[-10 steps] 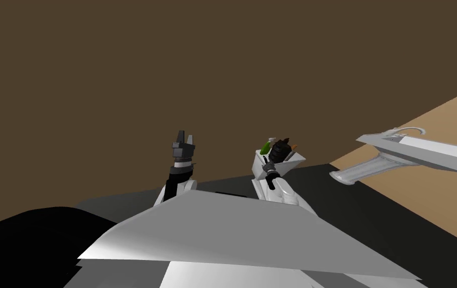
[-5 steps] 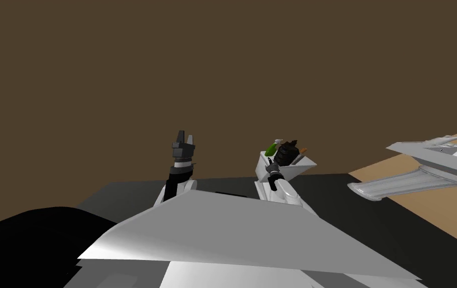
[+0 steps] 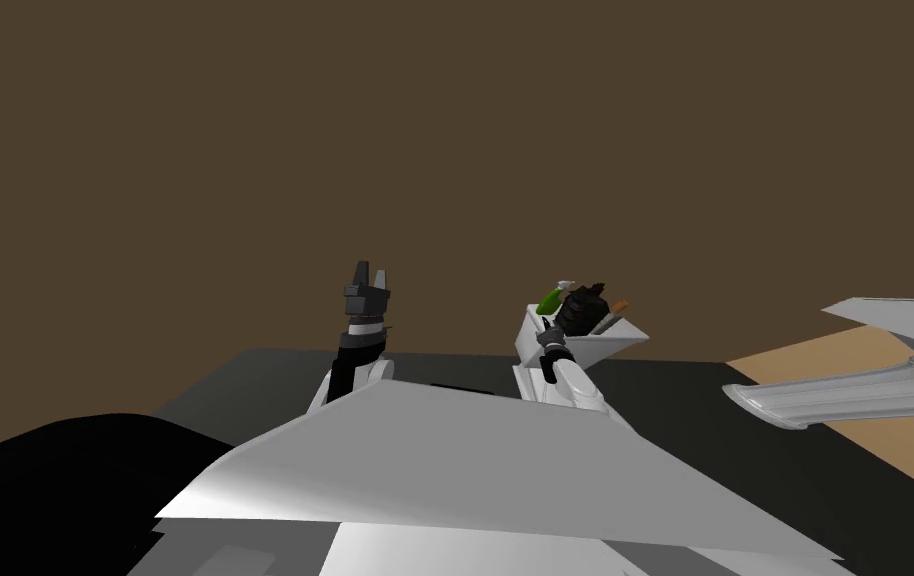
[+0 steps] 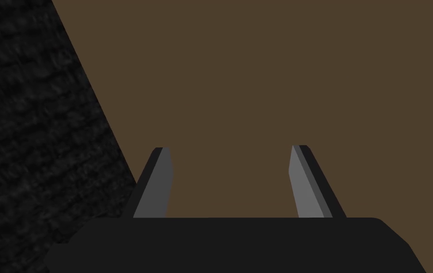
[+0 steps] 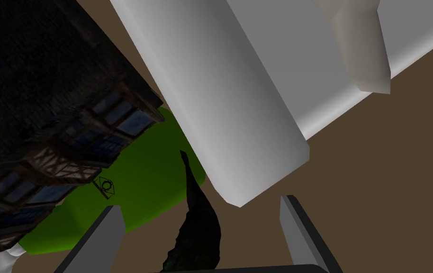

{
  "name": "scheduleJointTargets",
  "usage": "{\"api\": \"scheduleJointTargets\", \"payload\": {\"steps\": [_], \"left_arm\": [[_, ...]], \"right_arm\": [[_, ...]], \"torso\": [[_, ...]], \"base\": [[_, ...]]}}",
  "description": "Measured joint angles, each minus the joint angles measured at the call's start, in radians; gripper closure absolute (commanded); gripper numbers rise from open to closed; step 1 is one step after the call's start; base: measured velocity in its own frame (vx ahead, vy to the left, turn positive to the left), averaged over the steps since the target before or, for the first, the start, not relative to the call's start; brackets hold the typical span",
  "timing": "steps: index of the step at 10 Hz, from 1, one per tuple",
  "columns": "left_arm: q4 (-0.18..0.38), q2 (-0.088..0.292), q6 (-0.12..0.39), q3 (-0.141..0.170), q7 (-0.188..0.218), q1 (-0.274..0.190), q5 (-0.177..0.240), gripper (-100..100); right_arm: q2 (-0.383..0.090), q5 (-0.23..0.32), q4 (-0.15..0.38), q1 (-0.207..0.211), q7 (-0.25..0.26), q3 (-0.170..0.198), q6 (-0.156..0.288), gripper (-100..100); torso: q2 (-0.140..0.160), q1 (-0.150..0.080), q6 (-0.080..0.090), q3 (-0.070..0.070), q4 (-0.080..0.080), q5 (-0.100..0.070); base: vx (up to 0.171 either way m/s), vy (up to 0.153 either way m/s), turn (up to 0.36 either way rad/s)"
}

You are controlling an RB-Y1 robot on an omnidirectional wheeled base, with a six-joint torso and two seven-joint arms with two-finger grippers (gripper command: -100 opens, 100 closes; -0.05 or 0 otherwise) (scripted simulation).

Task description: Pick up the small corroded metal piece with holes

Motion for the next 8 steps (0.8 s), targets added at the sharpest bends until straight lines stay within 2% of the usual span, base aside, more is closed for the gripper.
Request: {"api": "scheduleJointTargets", "payload": {"steps": [4, 5, 6, 7, 8], "left_arm": [[0.0, 0.0, 0.0, 0.0, 0.0, 0.0, 0.0, 0], [0.0, 0.0, 0.0, 0.0, 0.0, 0.0, 0.0, 0], [0.0, 0.0, 0.0, 0.0, 0.0, 0.0, 0.0, 0], [0.0, 0.0, 0.0, 0.0, 0.0, 0.0, 0.0, 0], [0.0, 0.0, 0.0, 0.0, 0.0, 0.0, 0.0, 0]], "right_arm": [[0.001, -0.001, -0.001, 0.0, 0.001, 0.002, -0.003, 100], [0.001, 0.0, -0.001, 0.0, 0.001, 0.002, -0.003, 0], [0.001, 0.0, -0.001, 0.0, 0.001, 0.002, -0.003, 100], [0.004, -0.009, 0.005, -0.01, 0.006, 0.013, -0.011, 100], [0.009, -0.035, 0.001, -0.012, 0.032, 0.015, -0.022, 100]], "torso": [[-0.002, -0.002, 0.001, -0.001, 0.0, 0.0], [-0.003, -0.003, 0.001, -0.002, -0.001, 0.0], [-0.003, -0.003, 0.001, -0.002, -0.001, -0.001], [-0.004, -0.004, 0.005, -0.003, -0.001, 0.0], [-0.004, -0.006, 0.007, -0.003, -0.002, 0.0]], "base": [[-0.002, 0.002, 0.004], [0.0, 0.0, 0.0], [0.038, 0.001, -0.314], [0.051, 0.018, -0.2], [0.063, 0.019, -0.347]]}}
